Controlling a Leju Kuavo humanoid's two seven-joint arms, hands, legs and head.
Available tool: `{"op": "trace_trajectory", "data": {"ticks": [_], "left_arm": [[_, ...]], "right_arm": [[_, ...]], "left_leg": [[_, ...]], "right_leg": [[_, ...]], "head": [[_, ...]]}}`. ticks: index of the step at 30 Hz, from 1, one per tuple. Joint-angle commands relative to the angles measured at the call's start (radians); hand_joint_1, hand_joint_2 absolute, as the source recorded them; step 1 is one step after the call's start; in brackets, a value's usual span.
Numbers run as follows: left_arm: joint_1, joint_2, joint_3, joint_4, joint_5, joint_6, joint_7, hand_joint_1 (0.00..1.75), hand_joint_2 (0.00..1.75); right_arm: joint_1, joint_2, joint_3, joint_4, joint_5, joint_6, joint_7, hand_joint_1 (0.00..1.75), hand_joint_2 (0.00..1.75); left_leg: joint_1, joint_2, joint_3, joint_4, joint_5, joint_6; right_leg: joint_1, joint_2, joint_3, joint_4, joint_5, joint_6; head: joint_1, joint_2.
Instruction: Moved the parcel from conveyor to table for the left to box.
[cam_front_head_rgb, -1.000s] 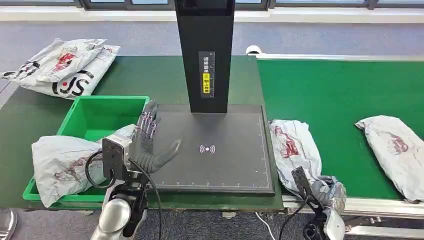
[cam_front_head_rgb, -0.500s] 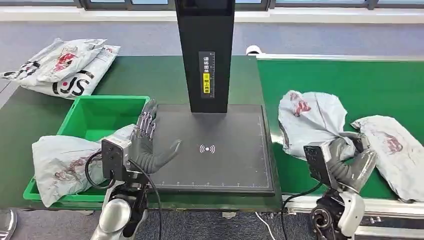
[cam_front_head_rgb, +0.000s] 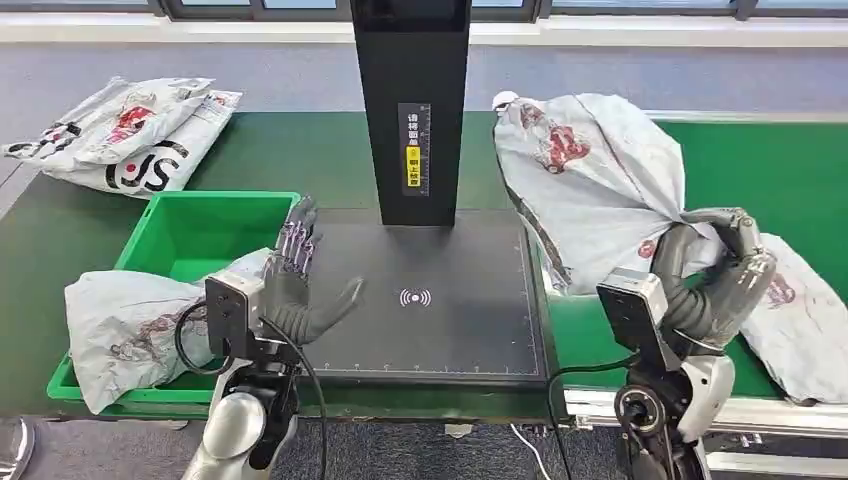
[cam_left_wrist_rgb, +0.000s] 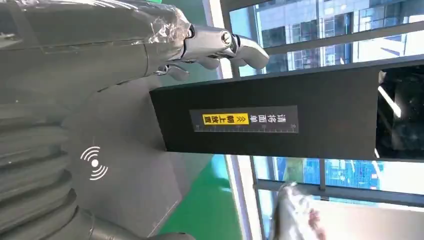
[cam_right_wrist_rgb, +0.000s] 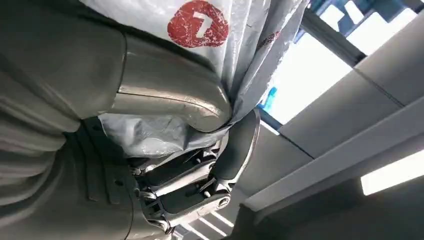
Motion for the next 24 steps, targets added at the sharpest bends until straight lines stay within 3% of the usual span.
{"op": "trace_trajectory", "data": {"ticks": [1, 6, 10, 15, 24], "left_arm": [[-0.055, 0.009, -0.025, 0.090, 0.020, 0.005, -0.011, 0.00, 1.75], [-0.111, 0.006, -0.032, 0.124, 0.042, 0.007, -0.017, 0.00, 1.75], [-0.142, 0.022, -0.022, 0.141, 0.068, 0.040, -0.042, 0.00, 1.75], [-0.143, 0.027, -0.021, 0.142, 0.070, 0.041, -0.042, 0.00, 1.75], [-0.142, 0.018, 0.035, 0.083, 0.086, 0.079, -0.055, 0.00, 1.75]], "right_arm": [[-0.145, -0.048, 0.148, 0.087, -0.054, 0.015, 0.007, 1.75, 1.75], [-0.269, -0.029, 0.272, 0.310, -0.070, 0.118, 0.075, 1.75, 1.75], [-0.275, -0.006, 0.344, 0.412, -0.124, 0.217, 0.085, 1.75, 1.75], [-0.277, -0.002, 0.354, 0.434, -0.128, 0.207, 0.080, 1.75, 1.75], [-0.297, 0.028, 0.508, 0.635, -0.267, 0.343, 0.082, 1.75, 1.75]], "left_leg": [[0.000, 0.003, 0.000, 0.000, 0.000, 0.000], [0.000, 0.006, 0.001, 0.000, 0.000, 0.000], [0.001, 0.006, 0.003, -0.003, 0.002, -0.001], [0.001, 0.004, 0.002, -0.002, 0.002, -0.001], [0.002, 0.004, 0.001, -0.001, 0.001, -0.001]], "right_leg": [[0.000, 0.002, 0.000, 0.000, 0.001, -0.001], [0.001, 0.004, -0.001, 0.000, 0.002, -0.001], [0.002, 0.004, 0.002, -0.003, 0.003, -0.002], [0.001, 0.002, 0.001, -0.001, 0.002, -0.001], [0.002, 0.003, 0.001, 0.000, 0.002, -0.001]], "head": [[0.000, 0.000], [0.000, 0.000], [0.000, 0.000], [0.000, 0.000], [0.000, 0.000]]}}
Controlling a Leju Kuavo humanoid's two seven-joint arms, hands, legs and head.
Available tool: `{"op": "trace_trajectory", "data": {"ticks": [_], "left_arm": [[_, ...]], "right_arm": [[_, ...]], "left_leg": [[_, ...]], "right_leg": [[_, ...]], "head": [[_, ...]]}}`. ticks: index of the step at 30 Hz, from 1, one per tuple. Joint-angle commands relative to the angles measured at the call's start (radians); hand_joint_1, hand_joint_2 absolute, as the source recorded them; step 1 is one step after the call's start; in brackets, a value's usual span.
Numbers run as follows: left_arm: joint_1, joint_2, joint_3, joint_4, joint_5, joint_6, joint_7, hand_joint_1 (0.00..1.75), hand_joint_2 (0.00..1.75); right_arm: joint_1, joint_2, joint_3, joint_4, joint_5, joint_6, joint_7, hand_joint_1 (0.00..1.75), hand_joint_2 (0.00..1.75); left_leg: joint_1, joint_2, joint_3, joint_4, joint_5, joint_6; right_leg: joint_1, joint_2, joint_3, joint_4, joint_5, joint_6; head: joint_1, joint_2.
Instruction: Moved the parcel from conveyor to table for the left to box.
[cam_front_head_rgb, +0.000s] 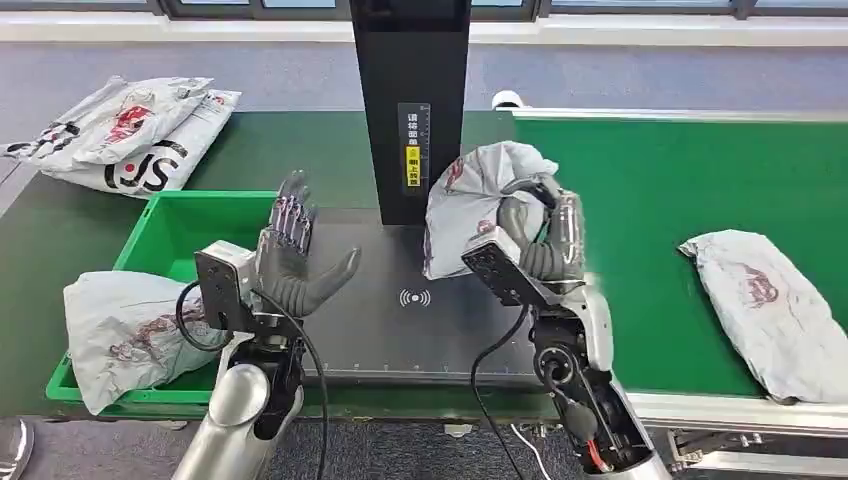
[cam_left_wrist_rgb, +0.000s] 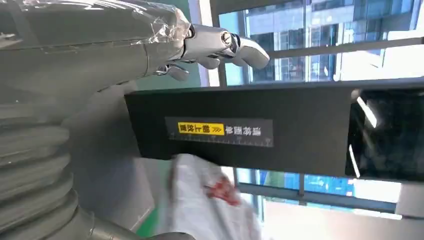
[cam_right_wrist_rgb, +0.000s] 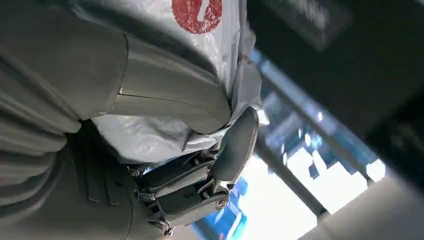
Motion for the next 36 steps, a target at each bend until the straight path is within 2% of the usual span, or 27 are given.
{"op": "trace_trajectory", "data": {"ticks": [1, 7, 12, 16, 17, 18, 20, 31, 36], "left_arm": [[-0.037, 0.021, 0.037, 0.013, 0.004, 0.013, 0.000, 0.00, 1.75], [-0.042, 0.039, 0.044, 0.028, 0.007, 0.022, -0.001, 0.00, 1.75], [-0.055, 0.046, 0.032, 0.050, 0.014, 0.017, -0.005, 0.00, 1.75], [-0.065, 0.044, 0.026, 0.058, 0.017, 0.016, -0.006, 0.00, 1.75], [-0.066, 0.042, 0.024, 0.057, 0.017, 0.016, -0.006, 0.00, 1.75], [-0.064, 0.041, 0.025, 0.053, 0.017, 0.018, -0.006, 0.00, 1.75], [-0.055, 0.042, 0.029, 0.043, 0.010, 0.028, -0.002, 0.00, 1.75], [-0.051, 0.043, 0.030, 0.040, 0.008, 0.029, -0.002, 0.00, 1.75], [-0.020, 0.048, 0.054, 0.011, -0.009, 0.045, 0.002, 0.00, 1.75]], "right_arm": [[-0.069, 0.021, 0.187, 0.295, -0.108, 0.060, -0.003, 1.75, 1.75], [-0.072, 0.027, 0.250, 0.372, -0.154, 0.147, 0.021, 1.75, 1.75], [-0.081, 0.041, 0.245, 0.453, -0.277, 0.248, 0.013, 1.75, 1.75], [-0.080, 0.054, 0.243, 0.487, -0.320, 0.275, -0.001, 1.75, 1.75], [-0.101, 0.064, 0.264, 0.530, -0.285, 0.248, 0.014, 1.29, 1.75], [-0.108, 0.067, 0.273, 0.542, -0.265, 0.232, 0.023, 0.00, 1.75], [-0.112, 0.076, 0.259, 0.551, -0.269, 0.199, 0.027, 0.00, 1.75], [-0.112, 0.072, 0.250, 0.545, -0.274, 0.192, 0.027, 0.00, 1.75], [-0.079, 0.027, 0.196, 0.411, -0.283, 0.097, 0.012, 0.00, 1.75]], "left_leg": [[0.001, 0.004, 0.003, -0.002, 0.000, -0.001], [0.001, 0.004, 0.003, -0.002, 0.000, 0.000], [0.002, 0.002, 0.004, -0.003, 0.001, 0.000], [0.001, 0.001, 0.002, -0.001, 0.001, 0.000], [0.001, 0.001, 0.002, -0.002, 0.001, 0.000], [0.002, 0.002, 0.003, -0.002, 0.001, 0.000], [0.001, 0.002, 0.003, -0.003, 0.001, 0.000], [0.001, 0.001, 0.002, -0.002, 0.001, 0.000], [0.001, 0.001, 0.002, -0.001, 0.001, 0.000]], "right_leg": [[0.002, 0.003, 0.002, -0.002, 0.001, -0.001], [0.002, 0.003, 0.002, -0.003, 0.002, -0.001], [0.002, 0.001, 0.003, -0.004, 0.002, -0.001], [0.001, 0.000, 0.002, -0.002, 0.001, -0.001], [0.001, 0.000, 0.002, -0.002, 0.001, -0.001], [0.002, 0.001, 0.002, -0.003, 0.002, -0.001], [0.002, 0.001, 0.003, -0.004, 0.002, -0.002], [0.001, 0.000, 0.002, -0.002, 0.001, -0.001], [0.001, -0.001, 0.002, -0.002, 0.001, -0.001]], "head": [[0.000, 0.000], [0.000, 0.000], [0.000, 0.000], [0.000, 0.000], [0.000, 0.000], [0.000, 0.000], [0.000, 0.000], [0.000, 0.000], [0.000, 0.000]]}}
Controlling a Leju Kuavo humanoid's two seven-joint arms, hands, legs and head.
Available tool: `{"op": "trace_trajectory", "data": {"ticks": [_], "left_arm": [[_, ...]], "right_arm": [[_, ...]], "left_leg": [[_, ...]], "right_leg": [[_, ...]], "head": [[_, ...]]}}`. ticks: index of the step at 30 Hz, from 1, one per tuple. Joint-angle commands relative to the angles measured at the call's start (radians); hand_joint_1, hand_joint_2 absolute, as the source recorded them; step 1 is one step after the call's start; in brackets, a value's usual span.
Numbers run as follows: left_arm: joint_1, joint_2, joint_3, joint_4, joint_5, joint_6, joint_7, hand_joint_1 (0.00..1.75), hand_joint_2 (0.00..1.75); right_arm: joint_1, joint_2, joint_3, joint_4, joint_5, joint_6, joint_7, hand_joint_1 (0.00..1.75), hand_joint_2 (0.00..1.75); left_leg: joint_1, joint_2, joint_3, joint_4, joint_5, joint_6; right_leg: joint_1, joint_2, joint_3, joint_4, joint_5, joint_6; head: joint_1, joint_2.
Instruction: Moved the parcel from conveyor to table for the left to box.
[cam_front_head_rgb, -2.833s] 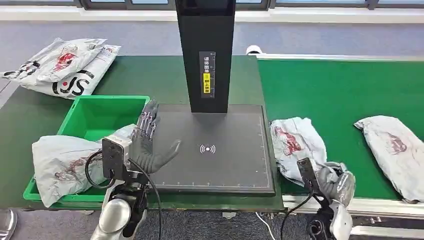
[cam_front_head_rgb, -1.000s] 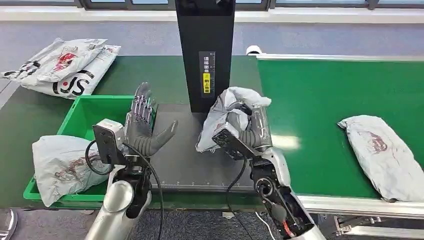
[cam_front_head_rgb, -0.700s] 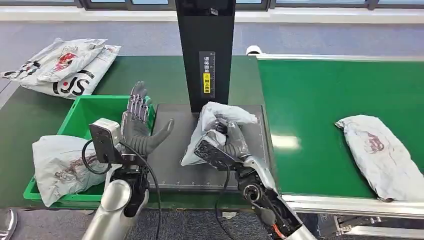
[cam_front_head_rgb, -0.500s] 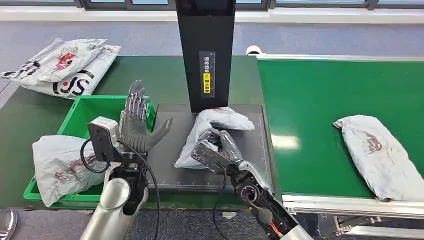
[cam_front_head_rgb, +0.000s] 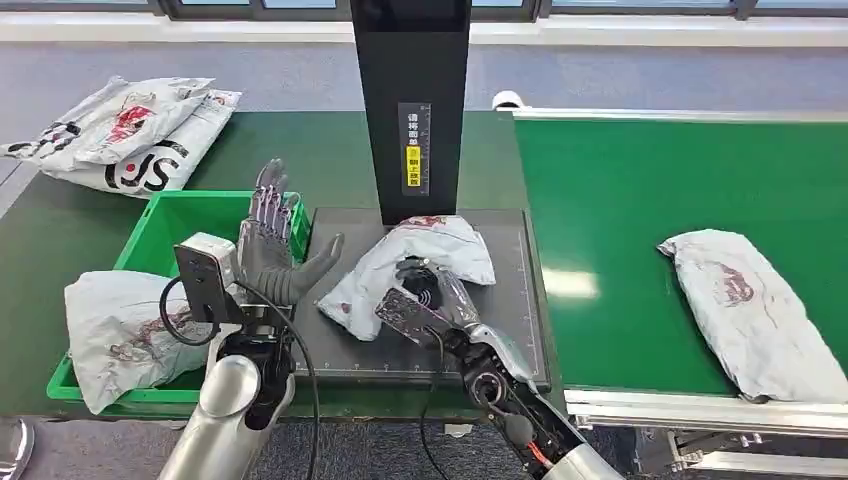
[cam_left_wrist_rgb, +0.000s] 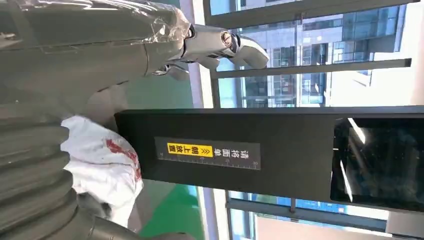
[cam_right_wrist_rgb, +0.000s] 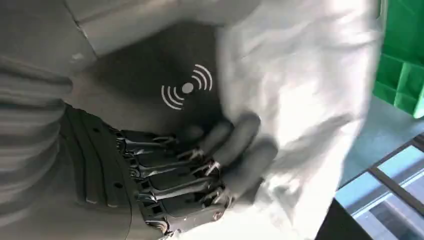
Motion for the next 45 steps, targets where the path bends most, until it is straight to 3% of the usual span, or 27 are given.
{"op": "trace_trajectory", "data": {"ticks": [1, 6, 11, 14, 19, 20, 33, 37, 41, 45], "left_arm": [[0.014, 0.020, 0.051, 0.001, -0.025, 0.018, 0.011, 0.00, 1.75], [0.050, 0.027, 0.073, -0.013, -0.055, 0.016, 0.018, 0.00, 1.75], [0.063, 0.026, 0.077, -0.019, -0.064, 0.016, 0.011, 0.00, 1.75], [0.073, 0.024, 0.078, -0.031, -0.081, 0.018, 0.010, 0.00, 1.75], [0.074, 0.024, 0.078, -0.032, -0.088, 0.017, 0.013, 0.00, 1.75], [0.061, 0.025, 0.064, -0.007, -0.156, -0.003, 0.052, 0.00, 1.75], [0.028, 0.040, 0.036, 0.037, -0.175, -0.014, 0.054, 0.00, 1.75], [-0.046, 0.078, -0.107, 0.184, -0.447, -0.111, 0.198, 0.00, 1.75], [-0.134, 0.002, -0.173, 0.381, -0.570, -0.157, 0.195, 0.00, 1.75], [-0.186, -0.031, -0.212, 0.488, -0.600, -0.169, 0.207, 0.00, 1.75]], "right_arm": [[0.007, -0.070, -0.046, -0.129, -0.015, -0.111, -0.009, 0.00, 1.75], [0.119, -0.149, -0.130, -0.464, -0.010, -0.167, -0.019, 0.00, 1.75], [0.227, -0.170, -0.227, -0.739, -0.077, -0.229, -0.147, 0.00, 1.75], [0.267, -0.185, -0.257, -0.845, -0.077, -0.269, -0.187, 0.00, 1.75], [0.274, -0.185, -0.264, -0.863, -0.076, -0.280, -0.196, 0.00, 1.75], [0.314, -0.172, -0.318, -0.980, -0.066, -0.333, -0.219, 0.00, 1.75], [0.353, -0.170, -0.380, -1.009, -0.067, -0.380, -0.247, 0.00, 1.75], [0.352, -0.157, -0.429, -0.977, -0.061, -0.413, -0.253, 0.00, 1.75], [0.328, -0.137, -0.454, -0.933, -0.032, -0.390, -0.208, 0.00, 1.75], [0.307, -0.133, -0.482, -0.855, -0.008, -0.370, -0.164, 0.00, 1.75]], "left_leg": [[0.000, 0.000, 0.001, -0.001, 0.000, 0.000], [0.000, -0.001, 0.001, -0.001, 0.000, 0.000], [0.000, -0.003, -0.001, 0.000, 0.000, 0.000], [0.000, -0.003, 0.000, 0.000, -0.001, 0.000], [0.000, -0.003, 0.000, 0.000, -0.001, 0.000], [0.000, -0.003, 0.000, 0.000, 0.000, 0.000], [0.001, -0.002, 0.002, -0.002, 0.000, 0.000], [0.000, -0.003, 0.001, -0.001, 0.000, 0.000], [0.000, -0.004, 0.002, -0.002, 0.001, 0.000], [0.000, -0.003, 0.002, -0.002, 0.002, 0.001]], "right_leg": [[0.001, -0.001, 0.001, -0.001, 0.000, 0.000], [0.001, -0.003, 0.002, -0.002, -0.001, -0.001], [0.000, -0.003, 0.000, -0.001, -0.001, 0.000], [0.000, -0.004, 0.001, -0.001, -0.001, 0.000], [0.001, -0.005, 0.002, -0.002, -0.001, -0.001], [0.000, -0.005, 0.001, -0.002, -0.001, 0.000], [0.001, -0.004, 0.002, -0.003, 0.000, -0.001], [0.000, -0.004, 0.002, -0.002, -0.001, 0.000], [0.000, -0.006, 0.003, -0.004, 0.000, 0.000], [0.001, -0.005, 0.003, -0.005, 0.002, 0.000]], "head": [[0.000, 0.000], [0.000, 0.000], [0.000, 0.000], [0.000, 0.000], [0.000, 0.000], [0.000, 0.000], [0.000, 0.000], [0.000, 0.000], [0.000, 0.000], [0.000, 0.000]]}}
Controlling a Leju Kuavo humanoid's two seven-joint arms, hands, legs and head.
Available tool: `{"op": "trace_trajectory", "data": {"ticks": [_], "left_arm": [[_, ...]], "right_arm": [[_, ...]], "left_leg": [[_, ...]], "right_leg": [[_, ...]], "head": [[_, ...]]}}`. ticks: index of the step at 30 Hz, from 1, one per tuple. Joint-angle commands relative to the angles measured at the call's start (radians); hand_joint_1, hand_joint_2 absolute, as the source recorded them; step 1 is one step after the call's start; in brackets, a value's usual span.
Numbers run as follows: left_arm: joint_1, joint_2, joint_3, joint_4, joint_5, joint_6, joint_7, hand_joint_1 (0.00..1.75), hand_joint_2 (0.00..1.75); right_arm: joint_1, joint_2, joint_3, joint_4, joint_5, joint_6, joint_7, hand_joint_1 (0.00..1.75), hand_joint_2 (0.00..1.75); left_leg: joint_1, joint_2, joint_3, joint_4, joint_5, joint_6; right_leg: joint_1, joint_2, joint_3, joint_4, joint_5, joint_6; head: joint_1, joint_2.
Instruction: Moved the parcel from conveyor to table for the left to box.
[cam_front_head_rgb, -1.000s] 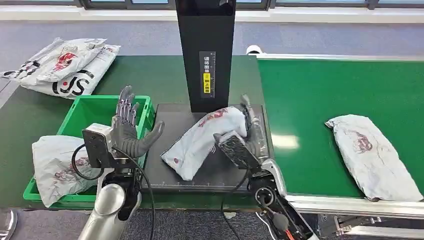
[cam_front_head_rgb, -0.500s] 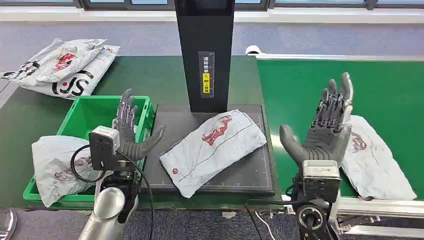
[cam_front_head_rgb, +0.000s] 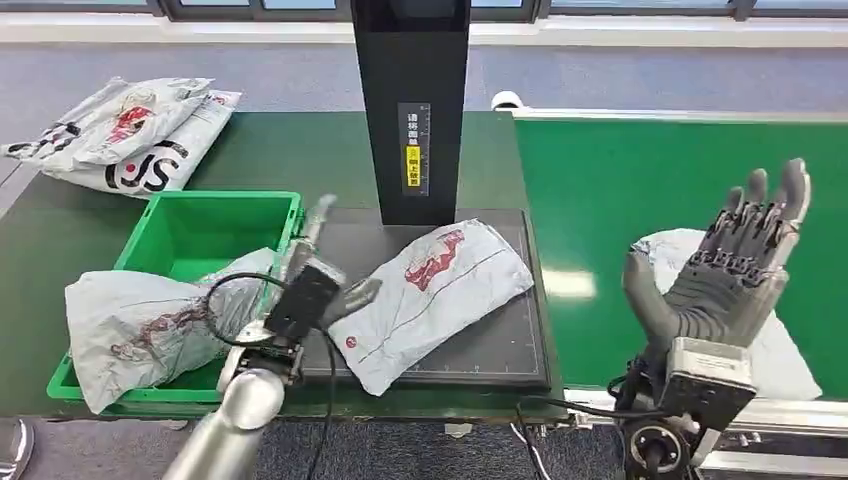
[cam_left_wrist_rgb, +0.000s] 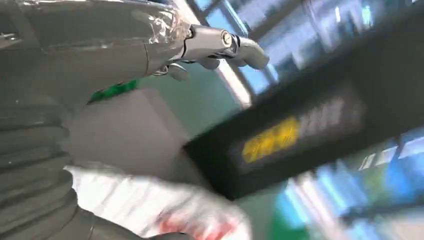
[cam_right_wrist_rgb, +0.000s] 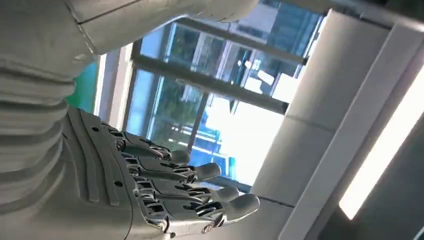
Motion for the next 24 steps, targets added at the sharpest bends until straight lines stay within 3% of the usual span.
{"op": "trace_trajectory", "data": {"ticks": [1, 8, 17, 24], "left_arm": [[-0.176, -0.054, -0.170, 0.360, -0.066, -0.029, 0.022, 0.00, 1.75], [-0.177, -0.046, -0.171, 0.360, -0.065, -0.026, 0.019, 0.00, 1.75], [-0.293, -0.158, -0.293, 0.681, -0.197, -0.032, 0.040, 0.00, 1.75], [-0.354, -0.188, -0.347, 0.872, -0.245, -0.087, 0.051, 0.00, 1.75]], "right_arm": [[-0.046, 0.012, -0.100, 0.144, 0.031, 0.028, 0.069, 0.00, 1.75], [-0.042, 0.015, -0.098, 0.140, 0.028, 0.033, 0.065, 0.00, 1.75], [-0.070, 0.031, -0.084, 0.233, 0.017, 0.059, 0.079, 0.00, 1.75], [-0.105, 0.053, -0.078, 0.260, 0.018, 0.071, 0.086, 0.00, 1.75]], "left_leg": [[0.001, -0.004, 0.002, -0.002, 0.002, 0.000], [0.001, -0.001, 0.002, -0.002, 0.001, 0.000], [0.000, -0.002, 0.001, -0.001, 0.001, 0.001], [0.001, 0.000, 0.002, -0.001, 0.001, 0.000]], "right_leg": [[0.002, -0.006, 0.004, -0.003, 0.001, 0.000], [0.001, -0.002, 0.003, -0.002, 0.001, -0.001], [0.001, -0.003, 0.003, -0.001, 0.000, 0.000], [0.001, -0.001, 0.003, -0.002, 0.001, -0.001]], "head": [[0.000, 0.000], [0.000, 0.000], [0.000, 0.000], [0.000, 0.000]]}}
